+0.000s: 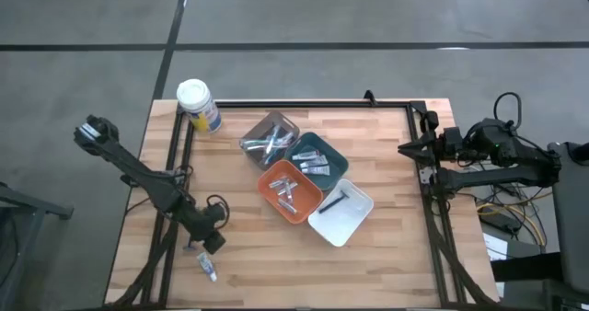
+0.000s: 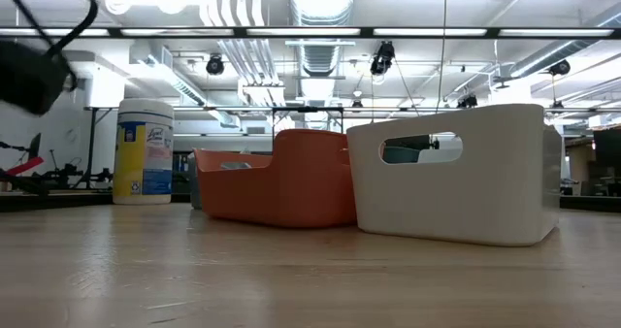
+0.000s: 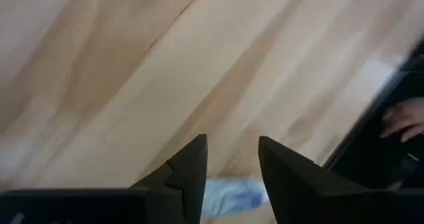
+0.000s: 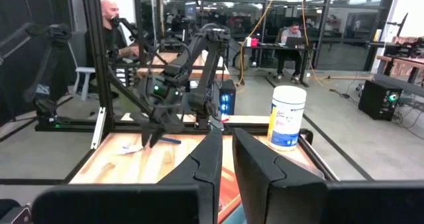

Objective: Pick & Place Travel size toiletries
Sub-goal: Put the blue razor into the white bin

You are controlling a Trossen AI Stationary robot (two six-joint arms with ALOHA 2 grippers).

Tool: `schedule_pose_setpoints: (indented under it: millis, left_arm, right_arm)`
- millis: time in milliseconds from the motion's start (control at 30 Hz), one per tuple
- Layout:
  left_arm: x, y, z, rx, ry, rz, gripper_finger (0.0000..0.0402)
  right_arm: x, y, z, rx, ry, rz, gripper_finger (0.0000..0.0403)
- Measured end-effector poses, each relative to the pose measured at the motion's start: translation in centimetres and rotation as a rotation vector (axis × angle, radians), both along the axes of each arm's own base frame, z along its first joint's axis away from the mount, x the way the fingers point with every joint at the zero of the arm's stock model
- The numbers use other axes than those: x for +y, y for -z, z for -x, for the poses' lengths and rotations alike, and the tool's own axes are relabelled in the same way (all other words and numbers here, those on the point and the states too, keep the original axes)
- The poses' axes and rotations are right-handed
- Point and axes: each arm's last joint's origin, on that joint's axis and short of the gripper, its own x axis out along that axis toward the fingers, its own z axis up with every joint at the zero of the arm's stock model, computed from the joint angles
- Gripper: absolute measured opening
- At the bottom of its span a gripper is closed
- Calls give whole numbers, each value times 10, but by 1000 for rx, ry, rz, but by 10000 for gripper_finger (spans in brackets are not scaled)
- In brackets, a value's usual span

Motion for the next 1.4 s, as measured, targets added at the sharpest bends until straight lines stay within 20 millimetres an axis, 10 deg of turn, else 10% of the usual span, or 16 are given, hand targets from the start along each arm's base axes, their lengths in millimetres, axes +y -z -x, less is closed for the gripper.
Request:
schedule_pose_setpoints:
  millis: [700, 1400]
  left_arm:
    - [23, -24, 32, 343, -61, -195, 115]
    - [23, 30, 34, 445, -159, -134, 115]
  right_arm:
    - [0, 0, 0, 0, 0, 1, 34]
    - [0, 0, 0, 0, 0, 0, 34]
